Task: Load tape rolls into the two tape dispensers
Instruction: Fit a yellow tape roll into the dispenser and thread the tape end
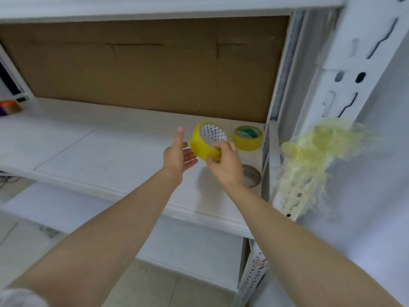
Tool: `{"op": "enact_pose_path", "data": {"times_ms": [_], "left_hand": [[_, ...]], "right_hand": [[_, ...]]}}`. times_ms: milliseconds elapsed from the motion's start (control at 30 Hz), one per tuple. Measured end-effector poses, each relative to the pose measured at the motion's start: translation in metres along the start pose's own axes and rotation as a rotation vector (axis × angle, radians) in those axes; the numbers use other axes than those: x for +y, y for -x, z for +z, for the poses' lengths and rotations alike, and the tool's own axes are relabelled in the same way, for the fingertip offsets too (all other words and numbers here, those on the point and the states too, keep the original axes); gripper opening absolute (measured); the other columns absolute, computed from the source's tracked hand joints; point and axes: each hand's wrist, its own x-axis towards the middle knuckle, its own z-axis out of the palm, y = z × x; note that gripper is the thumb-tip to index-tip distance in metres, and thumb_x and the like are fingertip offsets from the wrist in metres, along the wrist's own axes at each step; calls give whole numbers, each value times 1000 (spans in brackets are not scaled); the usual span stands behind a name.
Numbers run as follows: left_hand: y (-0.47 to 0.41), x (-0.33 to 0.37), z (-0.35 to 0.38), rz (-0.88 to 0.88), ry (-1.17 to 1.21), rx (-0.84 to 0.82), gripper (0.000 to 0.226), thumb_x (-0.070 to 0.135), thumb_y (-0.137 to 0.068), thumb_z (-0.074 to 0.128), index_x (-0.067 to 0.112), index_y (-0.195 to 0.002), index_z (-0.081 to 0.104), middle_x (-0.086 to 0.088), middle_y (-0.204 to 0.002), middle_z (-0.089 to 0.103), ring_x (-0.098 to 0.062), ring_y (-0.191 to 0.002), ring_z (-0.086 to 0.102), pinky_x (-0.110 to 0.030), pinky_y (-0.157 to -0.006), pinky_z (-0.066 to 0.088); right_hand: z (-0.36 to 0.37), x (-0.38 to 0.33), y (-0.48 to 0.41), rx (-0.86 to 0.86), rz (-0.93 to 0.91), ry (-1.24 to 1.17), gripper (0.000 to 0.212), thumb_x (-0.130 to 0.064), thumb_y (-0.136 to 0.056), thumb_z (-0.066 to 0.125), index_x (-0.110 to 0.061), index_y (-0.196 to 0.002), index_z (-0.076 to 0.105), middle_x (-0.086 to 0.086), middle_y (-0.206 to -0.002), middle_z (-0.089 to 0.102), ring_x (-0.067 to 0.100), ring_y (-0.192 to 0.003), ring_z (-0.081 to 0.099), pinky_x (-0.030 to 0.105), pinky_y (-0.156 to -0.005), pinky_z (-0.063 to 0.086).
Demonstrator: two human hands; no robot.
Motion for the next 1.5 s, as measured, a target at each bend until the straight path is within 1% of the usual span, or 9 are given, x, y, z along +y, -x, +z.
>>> {"op": "enact_pose_path", "data": {"times_ms": [100,233,400,567,733,900,1067,1300,1500], "left_hand": [[5,14,-17,87,-153,-9,33,40,-82,68,7,-82,62,-11,-82,65,-18,-71,63,-29,-71,57],[-3,20,-56,78,-111,97,36,19,-79,74,-7,-99,60,-21,-94,62,-21,-68,62,-33,-75,57],[-17,40,-122,17,17,168,62,22,-79,73,-6,-127,44,-24,-120,59,-21,-73,63,-26,-55,57],[-26,72,-216,31,40,201,67,23,-80,72,-3,-132,39,-23,-126,56,-25,-86,63,-24,-45,53],[-23,105,-334,38,80,262,63,31,-80,72,-1,-129,47,-19,-113,61,-20,-74,61,-22,-45,53],[-13,135,-450,-10,103,377,31,36,-84,51,5,-85,57,-8,-78,47,-20,-64,46,-33,-69,49],[-24,142,-529,-7,-23,465,28,17,-79,60,10,-106,56,-7,-109,51,-22,-99,49,-35,-92,46],[-62,156,-598,48,82,487,31,5,-88,60,2,-118,57,-11,-91,68,-19,-75,66,-28,-60,57],[-126,190,-650,68,20,569,33,4,-88,61,-1,-119,55,-16,-95,68,-21,-73,67,-26,-51,59]], "right_hand": [[18,-12,1,-116,-93,47,30,-13,-83,57,-8,-112,55,9,-125,45,27,-106,56,33,-89,46],[41,-31,4,-161,-134,-26,35,-5,-79,56,-9,-113,55,9,-127,43,26,-105,57,38,-89,48],[80,-66,0,-145,-158,-54,60,-7,-73,60,-16,-130,44,5,-137,38,27,-115,51,36,-95,46],[148,-119,-6,-280,-458,200,70,-25,-70,72,-22,-135,44,-4,-148,37,21,-139,24,28,-110,20],[245,-198,3,-440,-617,232,65,-33,-74,72,-21,-132,45,-1,-140,47,18,-133,37,28,-104,28],[335,-274,19,-514,-215,-332,47,-26,-71,77,-17,-114,59,-1,-99,61,17,-92,58,30,-80,46],[404,-326,23,-709,150,-665,28,-30,-79,71,-13,-101,64,9,-103,67,23,-90,63,38,-78,55],[477,-371,3,-794,242,-690,13,-34,-82,67,-22,-80,62,11,-104,68,27,-93,64,34,-69,56],[558,-403,-47,-845,270,-721,15,-34,-81,68,-21,-83,62,10,-106,66,27,-95,64,32,-64,55]]}}
